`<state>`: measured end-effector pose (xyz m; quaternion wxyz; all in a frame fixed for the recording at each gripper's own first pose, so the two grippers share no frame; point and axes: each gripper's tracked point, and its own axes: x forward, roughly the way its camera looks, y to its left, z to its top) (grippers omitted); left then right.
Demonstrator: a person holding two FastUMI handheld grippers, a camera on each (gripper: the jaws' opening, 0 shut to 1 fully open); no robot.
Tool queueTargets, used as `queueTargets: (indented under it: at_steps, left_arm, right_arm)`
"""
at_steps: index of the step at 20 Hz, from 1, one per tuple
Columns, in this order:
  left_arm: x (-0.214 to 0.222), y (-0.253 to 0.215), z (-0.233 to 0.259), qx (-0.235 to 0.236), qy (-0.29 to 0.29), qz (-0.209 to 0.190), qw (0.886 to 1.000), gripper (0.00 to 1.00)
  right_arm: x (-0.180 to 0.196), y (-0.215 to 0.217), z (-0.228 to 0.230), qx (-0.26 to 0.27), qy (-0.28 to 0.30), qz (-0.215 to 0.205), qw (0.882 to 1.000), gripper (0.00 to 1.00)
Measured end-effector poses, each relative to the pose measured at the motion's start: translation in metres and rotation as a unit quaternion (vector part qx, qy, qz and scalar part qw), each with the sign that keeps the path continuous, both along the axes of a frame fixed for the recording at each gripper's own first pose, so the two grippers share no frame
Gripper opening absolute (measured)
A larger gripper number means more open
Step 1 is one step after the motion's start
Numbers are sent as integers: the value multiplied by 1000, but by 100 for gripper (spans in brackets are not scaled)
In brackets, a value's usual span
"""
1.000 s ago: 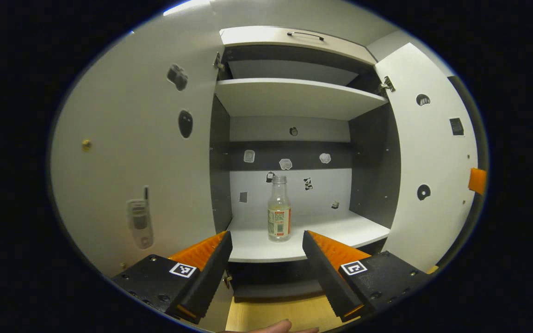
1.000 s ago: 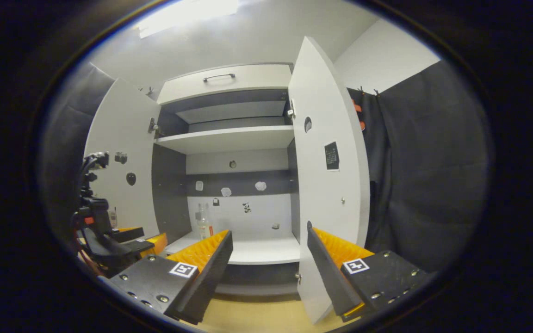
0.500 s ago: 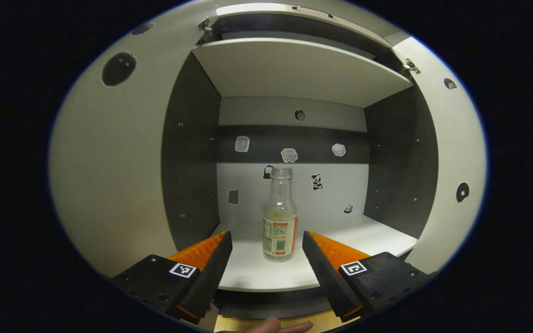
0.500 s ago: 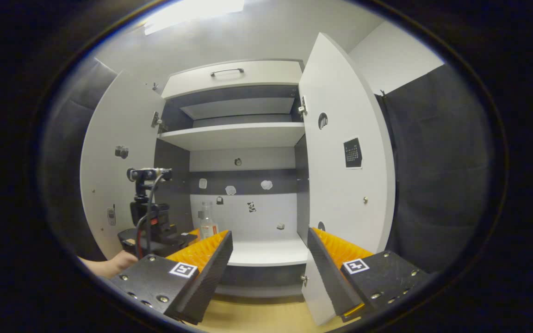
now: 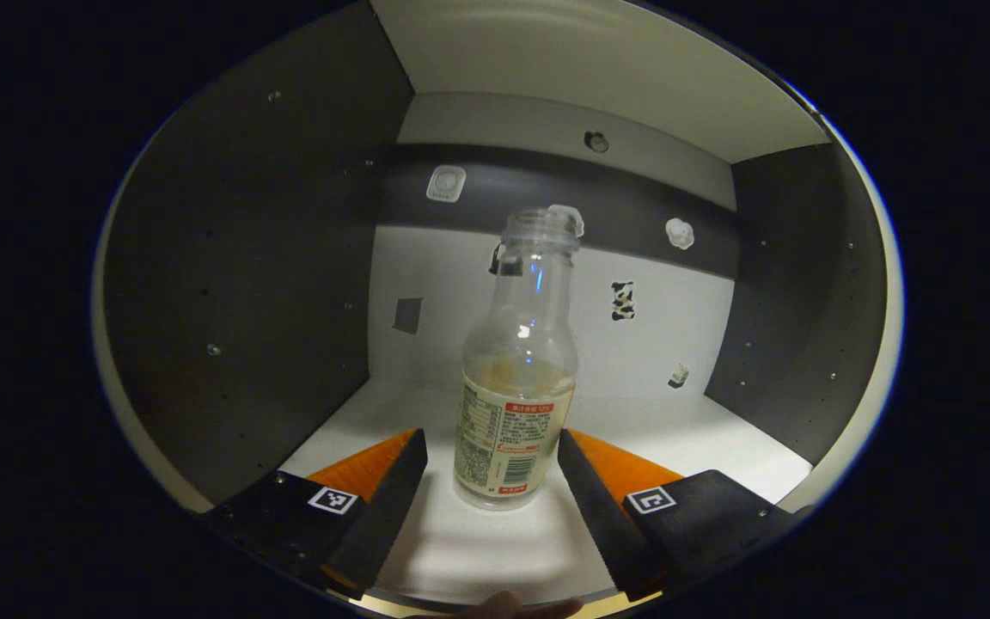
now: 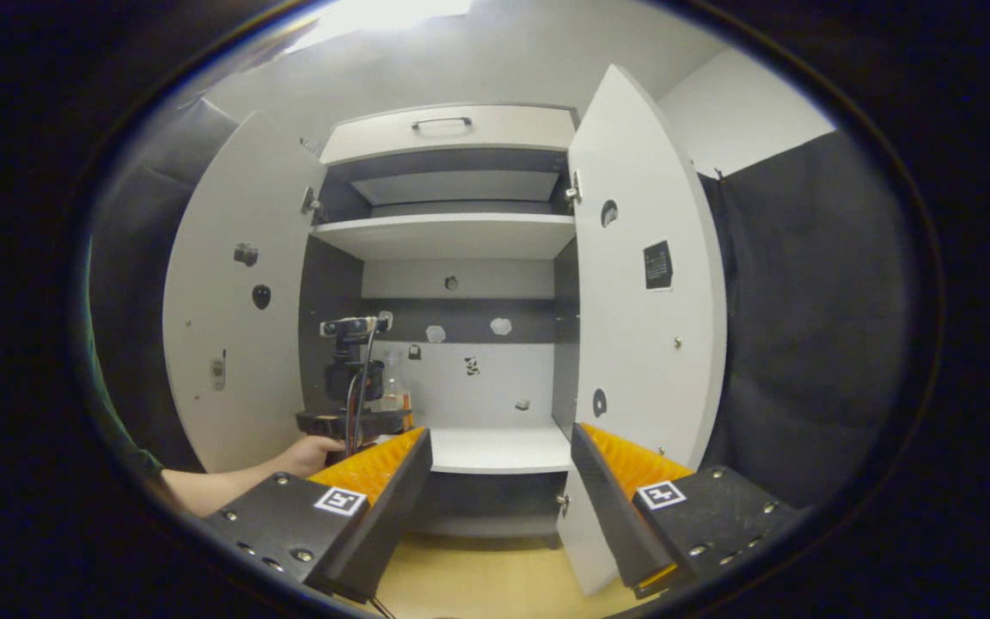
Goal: Grasp the bottle in the cabinet with the left hand and place it on the coaster, then close the right door with the right hand and the left door with the left hand.
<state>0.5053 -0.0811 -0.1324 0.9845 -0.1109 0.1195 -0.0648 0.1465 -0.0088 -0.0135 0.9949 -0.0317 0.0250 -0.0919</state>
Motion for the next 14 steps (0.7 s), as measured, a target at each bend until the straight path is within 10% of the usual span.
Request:
queueTargets:
  at_steps: [9,14]
  left_arm:
    - [36,-1,-4,37,46,19,998,97]
    - [-8,1,45,-10,2,-2,1000,80]
  right_arm:
    - [-42,-14,4,-8,-1,3,1000,99]
    - [-52,-17,9,8,-16,12,1000,98]
